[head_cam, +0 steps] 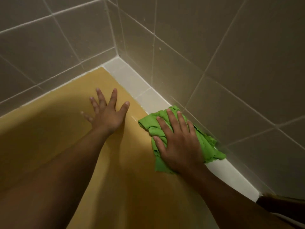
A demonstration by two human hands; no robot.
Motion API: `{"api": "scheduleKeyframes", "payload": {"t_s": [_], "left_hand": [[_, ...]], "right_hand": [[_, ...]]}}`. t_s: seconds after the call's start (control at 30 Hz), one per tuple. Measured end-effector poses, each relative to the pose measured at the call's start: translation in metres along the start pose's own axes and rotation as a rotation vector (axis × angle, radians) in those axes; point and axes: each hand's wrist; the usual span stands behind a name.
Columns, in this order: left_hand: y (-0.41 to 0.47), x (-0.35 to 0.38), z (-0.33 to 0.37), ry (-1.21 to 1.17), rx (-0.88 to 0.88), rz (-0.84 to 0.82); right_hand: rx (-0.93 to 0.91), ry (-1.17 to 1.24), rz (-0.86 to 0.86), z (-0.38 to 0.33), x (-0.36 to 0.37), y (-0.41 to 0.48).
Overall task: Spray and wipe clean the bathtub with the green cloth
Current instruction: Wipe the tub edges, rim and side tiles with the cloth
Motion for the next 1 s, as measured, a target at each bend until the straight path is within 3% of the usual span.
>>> {"api": "scheduleKeyframes", "payload": {"t_s": [0.23, 0.43, 0.67, 0.8, 1.0], "left_hand": [[0.052, -0.063, -0.085, 0.349, 0.037, 0.01], [0.058, -0.119, -0.178, 0.628, 0.536, -0.023], [0.067, -0.145, -0.249, 0.789, 0.876, -0.047], [0.07, -0.136, -0.263, 0.706, 0.981, 0.018], [0.07, -0.142, -0.268, 0.677, 1.069, -0.02]], "right_hand": [[-0.014, 0.046, 0.024, -0.027, 0.008, 0.046], [-0.018, 0.026, 0.05, -0.051, 0.015, 0.086], [-0.05, -0.019, 0.035, -0.073, 0.016, 0.13], [-0.055, -0.004, 0.038, -0.089, 0.016, 0.155], [-0.053, 0.001, 0.035, -0.113, 0.017, 0.193]]}}
Point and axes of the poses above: each hand's wrist, its own y-axis towards the middle knuckle, its own x-axis out of the palm, z = x × y, and after that the axes turned 2 degrees about x, right-handed
